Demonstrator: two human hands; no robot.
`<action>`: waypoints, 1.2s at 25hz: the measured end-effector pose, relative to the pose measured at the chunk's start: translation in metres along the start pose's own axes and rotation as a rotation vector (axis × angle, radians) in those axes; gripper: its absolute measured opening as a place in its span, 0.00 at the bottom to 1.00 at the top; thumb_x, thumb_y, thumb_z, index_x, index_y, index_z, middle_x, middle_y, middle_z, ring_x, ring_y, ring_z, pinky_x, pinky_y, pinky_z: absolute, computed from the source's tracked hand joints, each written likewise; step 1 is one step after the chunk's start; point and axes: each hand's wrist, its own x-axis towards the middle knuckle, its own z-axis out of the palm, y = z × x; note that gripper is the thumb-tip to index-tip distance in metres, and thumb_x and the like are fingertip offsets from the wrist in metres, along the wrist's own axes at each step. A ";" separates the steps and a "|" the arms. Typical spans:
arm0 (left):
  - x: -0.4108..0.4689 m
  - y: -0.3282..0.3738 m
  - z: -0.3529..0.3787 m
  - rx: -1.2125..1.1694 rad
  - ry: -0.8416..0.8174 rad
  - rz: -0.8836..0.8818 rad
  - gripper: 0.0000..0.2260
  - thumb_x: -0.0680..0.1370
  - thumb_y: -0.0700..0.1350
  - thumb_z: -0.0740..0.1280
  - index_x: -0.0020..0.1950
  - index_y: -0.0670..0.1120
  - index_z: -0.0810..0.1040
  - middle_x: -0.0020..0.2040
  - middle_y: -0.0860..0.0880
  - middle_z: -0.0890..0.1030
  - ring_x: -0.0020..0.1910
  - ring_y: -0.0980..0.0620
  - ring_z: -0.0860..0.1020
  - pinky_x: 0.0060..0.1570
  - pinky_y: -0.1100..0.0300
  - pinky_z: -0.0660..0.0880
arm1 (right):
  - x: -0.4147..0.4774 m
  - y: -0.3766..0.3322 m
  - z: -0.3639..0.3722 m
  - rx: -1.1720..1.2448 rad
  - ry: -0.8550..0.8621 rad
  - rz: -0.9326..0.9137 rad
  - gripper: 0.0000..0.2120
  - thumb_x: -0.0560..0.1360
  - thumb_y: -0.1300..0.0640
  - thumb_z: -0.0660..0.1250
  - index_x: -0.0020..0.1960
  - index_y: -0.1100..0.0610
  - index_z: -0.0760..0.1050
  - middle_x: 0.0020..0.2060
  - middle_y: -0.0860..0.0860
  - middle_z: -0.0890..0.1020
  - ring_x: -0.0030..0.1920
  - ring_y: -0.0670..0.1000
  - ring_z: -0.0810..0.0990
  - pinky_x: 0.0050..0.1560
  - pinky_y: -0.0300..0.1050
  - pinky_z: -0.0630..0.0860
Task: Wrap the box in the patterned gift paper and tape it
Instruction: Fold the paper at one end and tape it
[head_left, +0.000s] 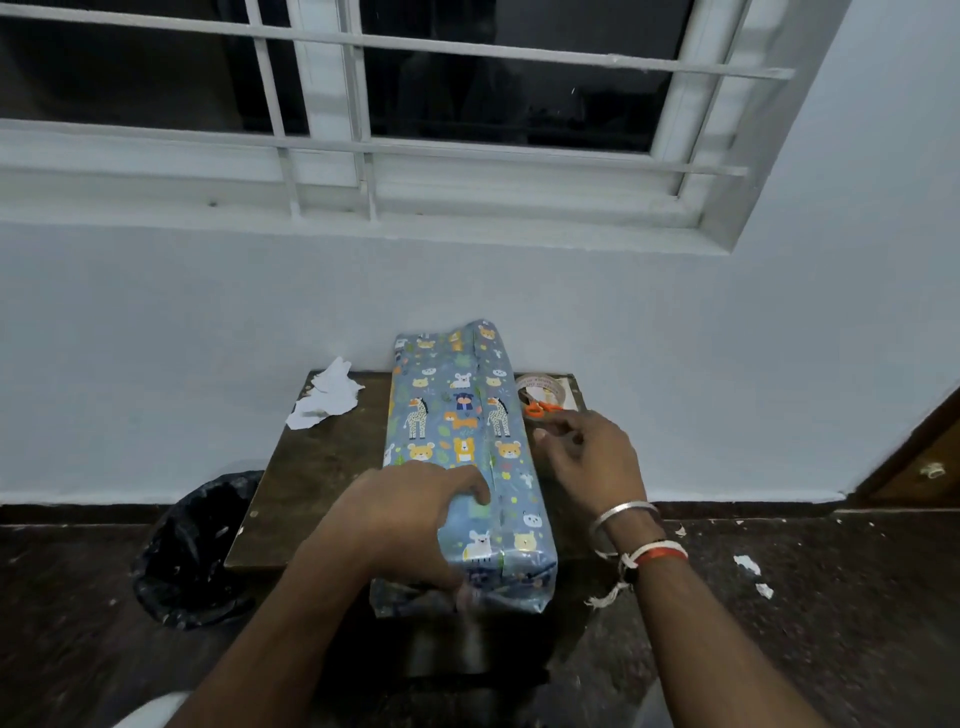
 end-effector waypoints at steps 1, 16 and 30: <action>0.006 0.000 -0.002 -0.056 -0.037 -0.006 0.35 0.60 0.70 0.77 0.62 0.67 0.68 0.46 0.58 0.76 0.45 0.58 0.75 0.42 0.56 0.70 | 0.015 0.011 0.009 -0.064 -0.027 0.023 0.14 0.76 0.50 0.72 0.61 0.48 0.82 0.57 0.52 0.83 0.56 0.56 0.81 0.59 0.51 0.78; 0.041 -0.012 0.027 -0.367 0.353 0.015 0.20 0.69 0.74 0.69 0.42 0.58 0.78 0.34 0.60 0.81 0.36 0.61 0.80 0.32 0.69 0.71 | 0.083 0.038 0.072 -0.341 -0.123 0.072 0.10 0.80 0.54 0.63 0.60 0.49 0.79 0.58 0.54 0.81 0.59 0.59 0.78 0.53 0.48 0.73; 0.035 -0.024 0.018 -0.621 0.848 0.050 0.25 0.78 0.57 0.70 0.74 0.64 0.69 0.79 0.55 0.61 0.77 0.64 0.61 0.64 0.70 0.68 | 0.051 -0.054 -0.002 0.097 -0.314 -0.577 0.06 0.81 0.54 0.66 0.56 0.52 0.79 0.50 0.49 0.79 0.52 0.50 0.78 0.54 0.43 0.74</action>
